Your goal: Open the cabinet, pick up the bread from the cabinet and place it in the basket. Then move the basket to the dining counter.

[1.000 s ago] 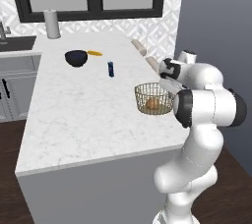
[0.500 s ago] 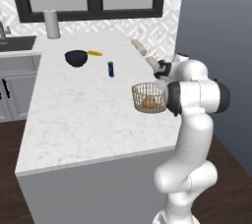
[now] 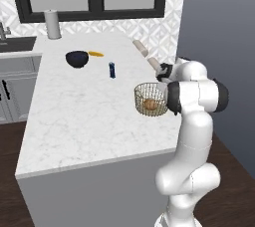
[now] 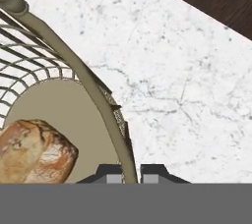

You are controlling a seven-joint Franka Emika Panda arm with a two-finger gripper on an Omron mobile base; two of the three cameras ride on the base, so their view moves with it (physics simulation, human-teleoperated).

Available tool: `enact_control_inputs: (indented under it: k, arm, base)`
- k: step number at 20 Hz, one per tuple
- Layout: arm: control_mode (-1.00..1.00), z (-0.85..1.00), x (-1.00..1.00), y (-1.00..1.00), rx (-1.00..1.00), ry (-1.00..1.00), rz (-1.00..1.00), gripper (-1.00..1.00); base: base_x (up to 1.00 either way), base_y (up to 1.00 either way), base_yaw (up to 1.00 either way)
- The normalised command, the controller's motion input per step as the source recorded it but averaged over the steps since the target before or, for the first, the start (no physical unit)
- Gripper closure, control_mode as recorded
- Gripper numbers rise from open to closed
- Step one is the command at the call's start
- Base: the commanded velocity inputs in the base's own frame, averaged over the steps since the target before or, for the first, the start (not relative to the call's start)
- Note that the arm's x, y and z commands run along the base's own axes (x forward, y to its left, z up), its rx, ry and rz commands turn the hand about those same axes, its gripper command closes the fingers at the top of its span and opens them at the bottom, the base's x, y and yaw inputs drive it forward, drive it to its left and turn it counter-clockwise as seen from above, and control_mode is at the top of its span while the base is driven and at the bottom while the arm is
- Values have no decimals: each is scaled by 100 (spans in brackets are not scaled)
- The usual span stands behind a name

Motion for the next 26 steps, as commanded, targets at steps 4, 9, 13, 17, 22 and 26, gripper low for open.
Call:
enact_control_inputs:
  k: [4, 9, 13, 17, 22, 26]
  arm:
    - [-100, 0, 0, 0, 0, 0, 0, -100]
    - [-100, 11, 0, 0, 0, -2, 0, -100]
    - [-100, 70, -45, -1, 0, -6, 0, -100]
    - [-100, 77, -96, 21, 0, -2, 2, -100]
    - [-100, 47, -100, 51, 0, 0, 4, -100]
    - [-100, 45, -100, 56, 0, 0, 5, -100]
  base:
    - [0, 0, 0]
    - [0, 0, 0]
    - [0, 0, 0]
    - [0, 0, 0]
    - [0, 0, 0]
    - [0, 0, 0]
